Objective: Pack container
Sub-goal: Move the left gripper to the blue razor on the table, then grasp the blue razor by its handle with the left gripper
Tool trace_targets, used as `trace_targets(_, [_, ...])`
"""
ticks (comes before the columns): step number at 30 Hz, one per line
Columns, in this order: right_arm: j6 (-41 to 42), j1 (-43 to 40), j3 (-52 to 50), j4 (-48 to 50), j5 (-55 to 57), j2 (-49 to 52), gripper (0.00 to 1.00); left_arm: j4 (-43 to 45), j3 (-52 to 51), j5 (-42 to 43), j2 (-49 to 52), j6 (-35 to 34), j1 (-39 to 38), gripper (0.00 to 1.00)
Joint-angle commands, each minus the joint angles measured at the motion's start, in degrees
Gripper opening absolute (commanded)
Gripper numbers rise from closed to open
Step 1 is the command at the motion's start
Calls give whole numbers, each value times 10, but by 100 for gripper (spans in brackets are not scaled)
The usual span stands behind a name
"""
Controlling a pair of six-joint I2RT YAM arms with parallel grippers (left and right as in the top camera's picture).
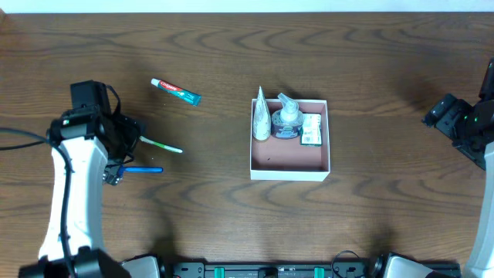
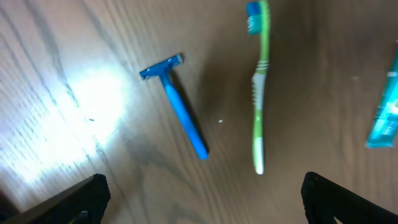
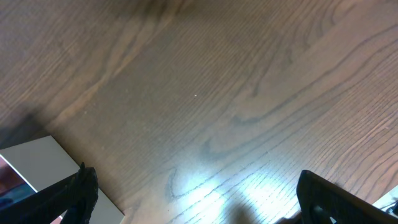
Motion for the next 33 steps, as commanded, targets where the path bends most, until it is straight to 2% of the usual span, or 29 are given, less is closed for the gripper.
trace_targets(1, [6, -4, 7, 0, 2, 0, 99, -4, 0, 16, 35, -29, 9, 99])
trace_targets(10, [6, -4, 7, 0, 2, 0, 99, -4, 0, 54, 121, -31, 30, 100])
trace_targets(16, [6, -4, 7, 0, 2, 0, 99, -4, 0, 81, 159, -31, 33, 95])
trace_targets(24, [6, -4, 7, 0, 2, 0, 99, 6, -17, 85, 170, -4, 35, 89])
trace_targets(33, [6, -4, 7, 0, 2, 0, 99, 62, -57, 85, 170, 15, 38, 85])
